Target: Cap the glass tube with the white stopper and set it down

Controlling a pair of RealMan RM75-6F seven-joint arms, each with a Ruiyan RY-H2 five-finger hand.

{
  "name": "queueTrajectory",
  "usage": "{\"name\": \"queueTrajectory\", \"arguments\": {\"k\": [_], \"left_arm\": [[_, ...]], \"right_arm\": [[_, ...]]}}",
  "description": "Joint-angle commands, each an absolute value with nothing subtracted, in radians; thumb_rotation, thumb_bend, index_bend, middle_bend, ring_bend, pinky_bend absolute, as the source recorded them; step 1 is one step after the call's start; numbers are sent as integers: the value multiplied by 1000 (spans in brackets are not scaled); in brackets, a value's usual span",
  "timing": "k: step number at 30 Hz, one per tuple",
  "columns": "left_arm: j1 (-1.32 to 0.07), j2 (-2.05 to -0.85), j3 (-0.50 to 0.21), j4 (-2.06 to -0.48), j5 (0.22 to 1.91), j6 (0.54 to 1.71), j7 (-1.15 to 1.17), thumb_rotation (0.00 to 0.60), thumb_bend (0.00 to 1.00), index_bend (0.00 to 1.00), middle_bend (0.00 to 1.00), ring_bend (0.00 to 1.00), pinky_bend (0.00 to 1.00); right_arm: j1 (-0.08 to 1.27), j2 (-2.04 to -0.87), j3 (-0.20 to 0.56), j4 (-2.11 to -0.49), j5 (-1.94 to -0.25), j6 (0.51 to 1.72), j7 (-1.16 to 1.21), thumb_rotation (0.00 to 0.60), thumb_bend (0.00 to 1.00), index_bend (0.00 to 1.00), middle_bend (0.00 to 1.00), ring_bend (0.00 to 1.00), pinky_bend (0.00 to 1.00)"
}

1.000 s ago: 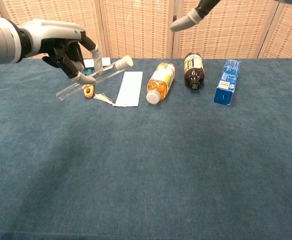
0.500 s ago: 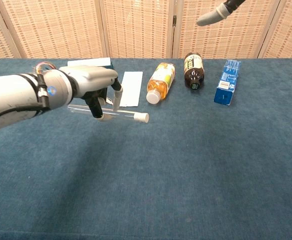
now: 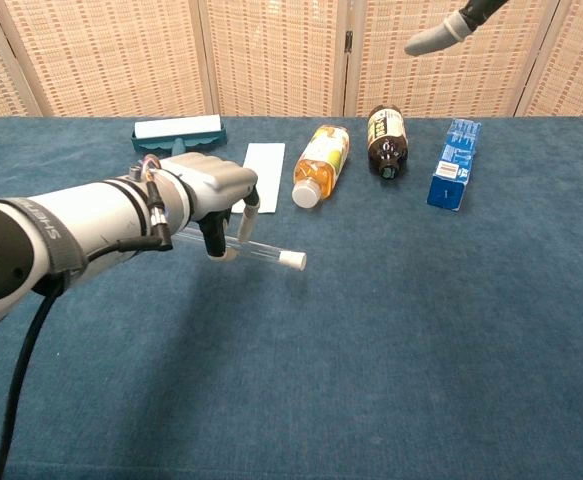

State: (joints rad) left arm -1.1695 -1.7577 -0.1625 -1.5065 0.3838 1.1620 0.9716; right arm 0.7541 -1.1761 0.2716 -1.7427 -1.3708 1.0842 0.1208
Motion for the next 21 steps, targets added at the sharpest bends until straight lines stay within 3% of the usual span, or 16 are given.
{"name": "queueTrajectory", "arguments": {"k": [1, 13, 21], "left_arm": [[-1173, -1770, -168, -1494, 375, 1155, 988, 600, 401, 466, 1000, 1000, 1000], [-1163, -1757, -184, -1530, 370, 1147, 1021, 600, 400, 337, 1000, 1000, 1000], [-1007, -1440, -184, -1893, 582, 1228, 815, 600, 399, 232, 1000, 1000, 1000]], "right_arm": [[752, -1175, 272, -1741, -1369, 1083, 123, 600, 30, 150, 49, 0, 0], [741, -1162, 274, -1736, -1366, 1084, 125, 600, 31, 150, 49, 0, 0], [703, -1077, 250, -1740, -1358, 1065, 116, 600, 43, 150, 49, 0, 0]]}}
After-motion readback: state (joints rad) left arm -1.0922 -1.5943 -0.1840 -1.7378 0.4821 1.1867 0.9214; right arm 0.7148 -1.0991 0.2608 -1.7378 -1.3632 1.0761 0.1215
